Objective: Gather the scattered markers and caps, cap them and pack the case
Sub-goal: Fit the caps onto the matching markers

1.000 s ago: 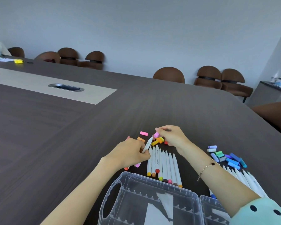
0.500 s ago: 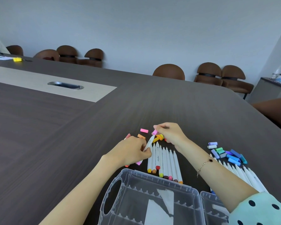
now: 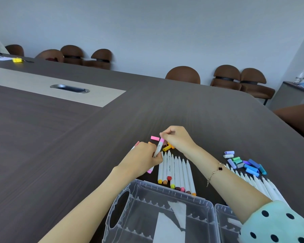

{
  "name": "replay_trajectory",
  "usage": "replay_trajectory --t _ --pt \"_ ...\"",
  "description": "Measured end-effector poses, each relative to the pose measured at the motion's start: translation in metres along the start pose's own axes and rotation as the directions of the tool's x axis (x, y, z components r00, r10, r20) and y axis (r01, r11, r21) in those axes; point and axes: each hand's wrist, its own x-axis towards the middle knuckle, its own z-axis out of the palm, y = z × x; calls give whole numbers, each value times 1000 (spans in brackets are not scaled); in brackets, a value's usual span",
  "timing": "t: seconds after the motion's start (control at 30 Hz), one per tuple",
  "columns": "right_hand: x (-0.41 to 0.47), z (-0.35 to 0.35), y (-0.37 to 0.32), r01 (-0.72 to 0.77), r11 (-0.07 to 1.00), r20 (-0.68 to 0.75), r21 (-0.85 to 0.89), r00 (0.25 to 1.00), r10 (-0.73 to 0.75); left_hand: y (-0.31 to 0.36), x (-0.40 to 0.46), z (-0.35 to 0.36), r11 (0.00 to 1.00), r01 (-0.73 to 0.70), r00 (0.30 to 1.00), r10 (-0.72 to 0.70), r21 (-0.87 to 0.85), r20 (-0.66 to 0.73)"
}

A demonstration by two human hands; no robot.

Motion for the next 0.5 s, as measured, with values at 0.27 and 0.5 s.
replay_trajectory --t 0.27,0.5 --pt "6 -29 27 113 898 30 -425 993 -111 -6 -5 -8 944 145 989 -130 296 -70" --pt "6 -38 58 62 900 44 -432 998 -48 5 -5 5 976 51 999 -52 212 -4"
